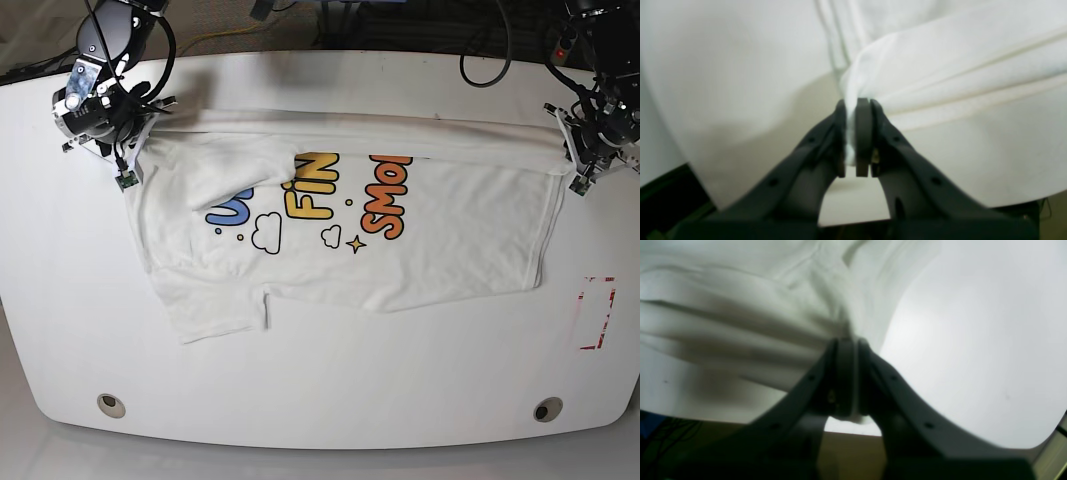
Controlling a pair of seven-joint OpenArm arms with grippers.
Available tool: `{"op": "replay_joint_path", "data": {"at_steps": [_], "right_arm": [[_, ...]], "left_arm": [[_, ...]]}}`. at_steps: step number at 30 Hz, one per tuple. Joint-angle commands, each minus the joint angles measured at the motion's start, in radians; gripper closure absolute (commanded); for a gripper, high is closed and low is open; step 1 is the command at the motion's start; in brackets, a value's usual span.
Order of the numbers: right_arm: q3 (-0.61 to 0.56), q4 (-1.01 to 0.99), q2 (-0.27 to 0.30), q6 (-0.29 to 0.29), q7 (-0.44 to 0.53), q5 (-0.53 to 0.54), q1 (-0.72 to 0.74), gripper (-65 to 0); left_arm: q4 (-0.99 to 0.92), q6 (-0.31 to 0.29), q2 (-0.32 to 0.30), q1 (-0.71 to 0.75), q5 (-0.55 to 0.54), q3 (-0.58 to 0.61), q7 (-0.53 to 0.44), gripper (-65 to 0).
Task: Fold the T-shirt properly
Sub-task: 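Lower the shirt flat and release, grippers pinching the shoulder edge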
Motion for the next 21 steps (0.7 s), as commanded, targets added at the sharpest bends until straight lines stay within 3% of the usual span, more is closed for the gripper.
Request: {"op": "replay_joint_path", "data": {"at_steps": [1, 5, 7, 10, 15, 21], "right_arm": [[0.008, 0.021, 0.017, -0.002, 0.001, -0.019, -0.019, -11.3], [0.006, 0.021, 0.017, -0.002, 0.001, -0.019, -0.051, -21.6], [0.006, 0.023, 0.017, -0.002, 0.001, -0.019, -0.072, -29.8], [0.008, 0.04, 0.021, -0.002, 0.001, 0.006, -0.094, -38.5], [0.048, 0.052, 0.067, -0.002, -0.014, 0.164, -0.123, -42.3], [0.149, 0.048, 0.092, -0.002, -0.029, 0.443, -0.125, -42.3]], "left_arm": [[-0.014, 0.009, -0.045, -0.013, 0.044, 0.048, 0.003, -11.9], [-0.054, 0.009, -0.043, -0.037, 0.07, 0.094, 0.002, -31.5], [-0.056, 0.009, -0.043, -0.053, 0.068, 0.094, 0.003, -41.5], [-0.054, 0.009, -0.043, -0.074, 0.067, 0.091, 0.022, -49.9], [0.033, 0.009, -0.046, -0.108, 0.007, -0.018, 0.108, -51.0], [0.041, 0.009, -0.046, -0.199, -0.188, -0.171, 0.293, -51.0]]}}
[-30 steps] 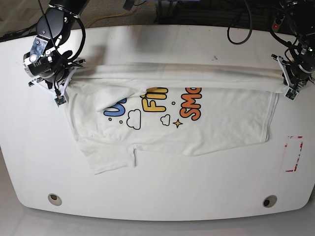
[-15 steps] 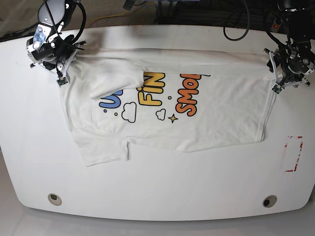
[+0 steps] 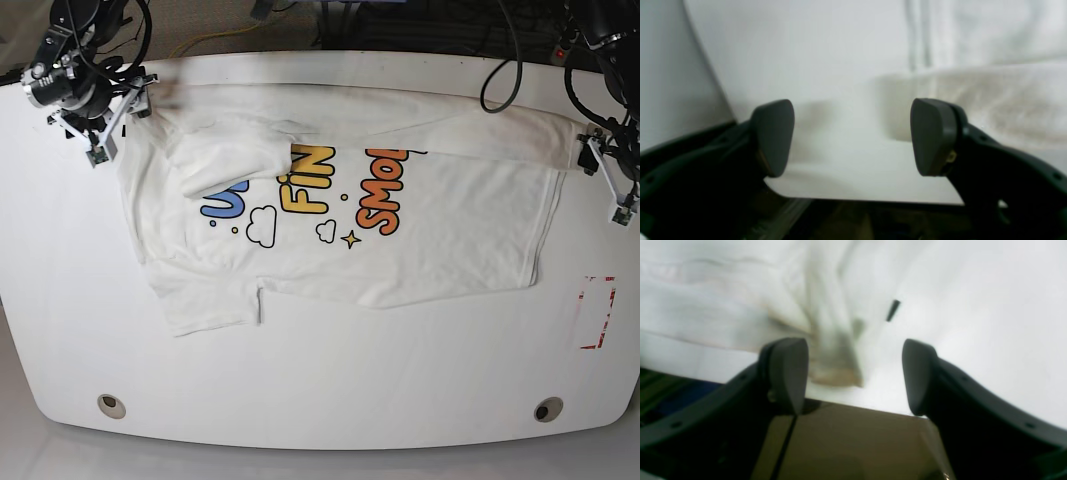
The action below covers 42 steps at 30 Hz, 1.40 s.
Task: Fold the T-shirt properly
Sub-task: 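Lower the shirt flat and release, grippers pinching the shoulder edge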
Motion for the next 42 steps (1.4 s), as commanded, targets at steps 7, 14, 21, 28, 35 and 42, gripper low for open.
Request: {"op": "replay_joint_path", "data": {"at_steps": [7, 14, 21, 28, 35, 42], "right_arm": [[0.008, 0.016, 0.018, 0.001, 0.001, 0.14, 0.024, -42.3], [0.016, 0.012, 0.018, 0.001, 0.001, 0.139, 0.062, -42.3], [0.01, -0.068, 0.018, 0.001, 0.001, 0.14, 0.136, -42.3], [0.008, -0.176, 0.004, 0.001, 0.001, 0.143, 0.203, -42.3], [-0.136, -0.214, -0.029, 0.001, 0.022, 0.123, 0.323, -42.3], [-0.173, -0.363, -0.033, 0.001, 0.032, 0.011, 0.435, -42.3]], "left_arm": [[0.016, 0.002, -0.011, 0.005, -0.149, -0.024, 0.029, -50.6], [0.017, 0.002, 0.013, 0.094, -0.122, 0.076, -0.093, -48.6], [-0.024, 0.002, 0.071, 0.103, 0.023, 0.197, -0.198, -41.7], [-0.113, 0.002, 0.111, 0.061, 0.184, 0.214, -0.234, -41.5], [-0.211, 0.002, 0.107, 0.06, 0.212, 0.211, -0.289, -41.4], [-0.208, 0.002, 0.104, 0.072, 0.214, 0.211, -0.289, -41.4]]}}
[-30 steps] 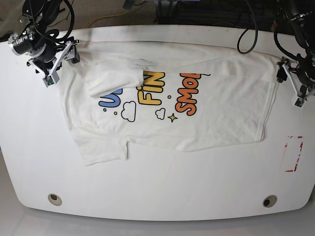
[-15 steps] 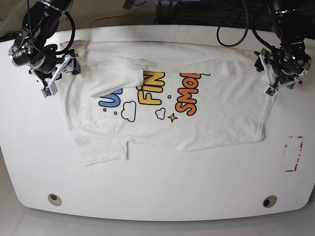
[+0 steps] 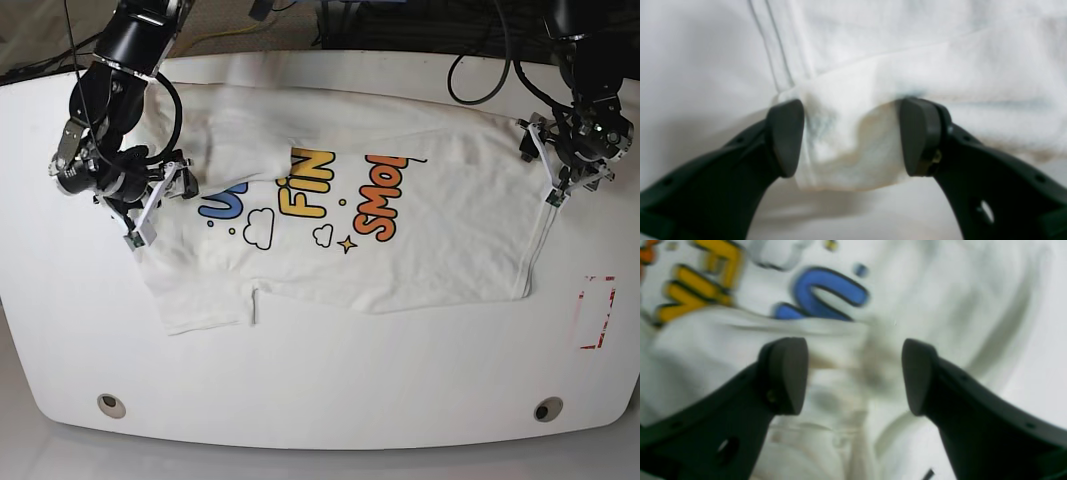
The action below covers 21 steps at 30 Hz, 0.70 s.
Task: Fold the T-shirt properly
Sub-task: 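Lower the shirt flat and release, grippers pinching the shoulder edge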
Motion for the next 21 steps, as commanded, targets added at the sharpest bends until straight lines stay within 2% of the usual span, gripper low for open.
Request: {"op": "replay_joint_path", "data": {"at_steps": [1, 9, 12, 13, 16, 17, 19, 21], "right_arm": [[0.002, -0.049, 0.015, 0.001, 0.009, 0.029, 0.037, -42.3], [-0.001, -0.141, 0.015, 0.001, 0.006, 0.071, 0.047, -42.2], [-0.001, -0.146, -0.008, 0.001, 0.01, 0.061, 0.047, -40.6], [-0.001, -0.146, -0.011, 0.001, 0.01, 0.061, 0.047, -37.9], [-0.001, -0.146, -0.015, 0.001, 0.01, 0.061, 0.048, -23.8], [-0.001, -0.146, -0.015, 0.001, 0.01, 0.063, 0.048, -16.3], [-0.003, -0.146, -0.015, 0.001, 0.013, 0.063, 0.051, -6.7], [-0.003, -0.146, -0.015, 0.001, 0.024, 0.063, 0.063, -1.1]], "left_arm": [[-0.001, -0.001, -0.01, 0.007, 0.036, 0.001, 0.029, -41.4], [-0.007, -0.001, -0.005, 0.007, 0.036, 0.001, 0.029, -41.4], [-0.007, -0.001, -0.005, 0.007, 0.036, 0.001, 0.029, -41.4], [-0.007, -0.001, -0.005, 0.007, 0.036, 0.003, 0.029, -41.4], [-0.007, -0.001, -0.005, 0.007, 0.036, 0.004, 0.029, -41.4], [-0.008, -0.001, -0.005, 0.007, 0.036, 0.006, 0.029, -41.4], [-0.008, -0.001, -0.005, 0.007, 0.036, 0.006, 0.027, -41.4], [-0.008, -0.001, -0.004, 0.007, 0.036, 0.006, 0.027, -41.4]]}}
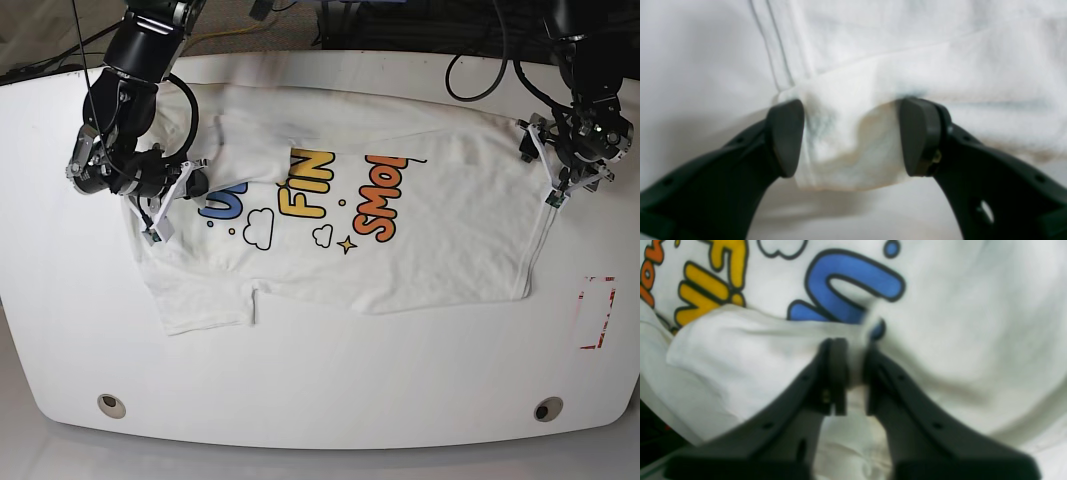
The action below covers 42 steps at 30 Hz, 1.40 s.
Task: Fold the T-shirt properly
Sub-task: 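Lower the shirt flat and release, grippers pinching the shoulder edge, then pinch the shoulder edge with both grippers and pull it taut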
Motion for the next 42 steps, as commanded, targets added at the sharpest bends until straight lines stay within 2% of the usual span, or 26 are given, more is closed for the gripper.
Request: {"op": "replay_joint_path", "data": {"at_steps": [1, 10, 12, 13, 19, 21, 28, 31, 36, 42], "right_arm": [[0.003, 0.016, 0.014, 0.001, 0.02, 0.012, 0.037, -1.6], [0.003, 0.013, 0.012, 0.001, 0.022, 0.011, 0.09, -2.1], [0.003, -0.009, 0.012, 0.001, 0.022, 0.011, 0.097, -5.1], [0.003, -0.021, 0.012, 0.001, 0.022, 0.011, 0.098, -8.9], [0.005, -0.046, 0.04, 0.001, 0.094, 0.011, 0.095, -46.9], [0.009, -0.003, 0.063, 0.001, 0.094, 0.012, 0.072, -53.9], [0.014, 0.244, 0.107, 0.001, 0.092, 0.009, -0.078, -49.9], [0.068, 0.312, 0.11, 0.001, 0.092, 0.009, -0.167, -48.2], [0.189, 0.333, 0.103, 0.001, 0.095, 0.009, -0.284, -48.7], [0.233, 0.33, 0.103, 0.001, 0.095, 0.011, -0.35, -48.4]], "left_arm": [[-0.006, -0.001, -0.005, 0.005, 0.034, 0.003, 0.027, -41.4], [-0.007, -0.001, -0.005, 0.006, 0.034, 0.005, 0.027, -41.4], [-0.007, -0.001, -0.005, 0.006, 0.034, 0.005, 0.027, -41.4], [-0.007, -0.001, -0.005, 0.006, 0.034, 0.005, 0.027, -41.4], [-0.007, -0.001, -0.005, 0.006, 0.034, 0.005, 0.027, -41.4], [-0.007, -0.001, -0.005, 0.006, 0.034, 0.005, 0.027, -41.4], [-0.007, -0.001, -0.005, 0.006, 0.034, 0.003, 0.027, -41.4], [-0.007, -0.001, -0.005, 0.006, 0.034, 0.003, 0.03, -41.4], [-0.007, -0.001, -0.005, 0.023, 0.034, 0.0, 0.03, -41.4], [-0.004, -0.001, -0.005, 0.054, 0.034, -0.003, 0.032, -41.4]]}}
